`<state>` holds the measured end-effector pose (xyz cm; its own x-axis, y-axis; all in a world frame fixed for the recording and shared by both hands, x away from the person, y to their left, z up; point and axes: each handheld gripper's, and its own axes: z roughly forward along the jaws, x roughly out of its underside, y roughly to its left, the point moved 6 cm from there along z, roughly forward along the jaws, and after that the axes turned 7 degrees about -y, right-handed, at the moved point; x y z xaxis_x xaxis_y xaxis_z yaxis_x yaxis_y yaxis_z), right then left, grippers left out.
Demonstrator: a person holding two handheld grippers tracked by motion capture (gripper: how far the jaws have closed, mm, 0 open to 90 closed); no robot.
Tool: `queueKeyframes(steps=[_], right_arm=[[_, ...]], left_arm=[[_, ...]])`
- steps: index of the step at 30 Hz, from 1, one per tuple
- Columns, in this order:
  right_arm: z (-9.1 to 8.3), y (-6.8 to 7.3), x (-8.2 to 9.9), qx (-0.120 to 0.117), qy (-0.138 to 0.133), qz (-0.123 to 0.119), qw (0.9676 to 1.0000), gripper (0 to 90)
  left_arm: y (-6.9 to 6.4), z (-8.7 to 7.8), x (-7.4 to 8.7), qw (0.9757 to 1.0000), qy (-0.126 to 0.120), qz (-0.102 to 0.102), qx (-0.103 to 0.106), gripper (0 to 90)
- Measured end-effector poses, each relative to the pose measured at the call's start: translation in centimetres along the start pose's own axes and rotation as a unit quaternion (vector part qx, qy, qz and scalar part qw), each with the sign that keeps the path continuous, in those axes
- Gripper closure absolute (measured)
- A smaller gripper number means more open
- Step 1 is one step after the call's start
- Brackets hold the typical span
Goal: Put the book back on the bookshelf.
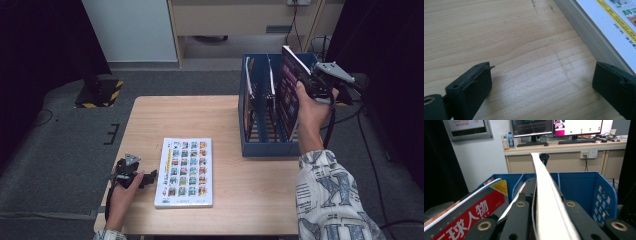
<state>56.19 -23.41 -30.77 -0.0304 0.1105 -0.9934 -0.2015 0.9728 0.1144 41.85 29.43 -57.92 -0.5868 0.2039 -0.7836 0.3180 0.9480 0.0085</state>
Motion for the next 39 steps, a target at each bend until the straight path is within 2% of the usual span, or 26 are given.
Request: queueKeyframes(steps=[9, 20, 39], right_arm=[[0.7, 0.5, 0.6, -0.001, -0.011, 0.0, 0.9999, 82.4], [1.5, 0.7, 2.1, 0.0, -0.027, -0.008, 0.9996, 82.5], [2.2, 0.3, 5.6, 0.008, -0.009, -0.012, 0.9999, 82.3]], left_arm=[[0.0, 0.0, 0.0, 1.0, 0.0, 0.0, 0.0, 1.7], [0.0, 0.0, 0.0, 1.0, 0.001, 0.001, 0.0, 1.5], [-0.1, 0.0, 0.0, 1.0, 0.001, 0.001, 0.001, 1.4]])
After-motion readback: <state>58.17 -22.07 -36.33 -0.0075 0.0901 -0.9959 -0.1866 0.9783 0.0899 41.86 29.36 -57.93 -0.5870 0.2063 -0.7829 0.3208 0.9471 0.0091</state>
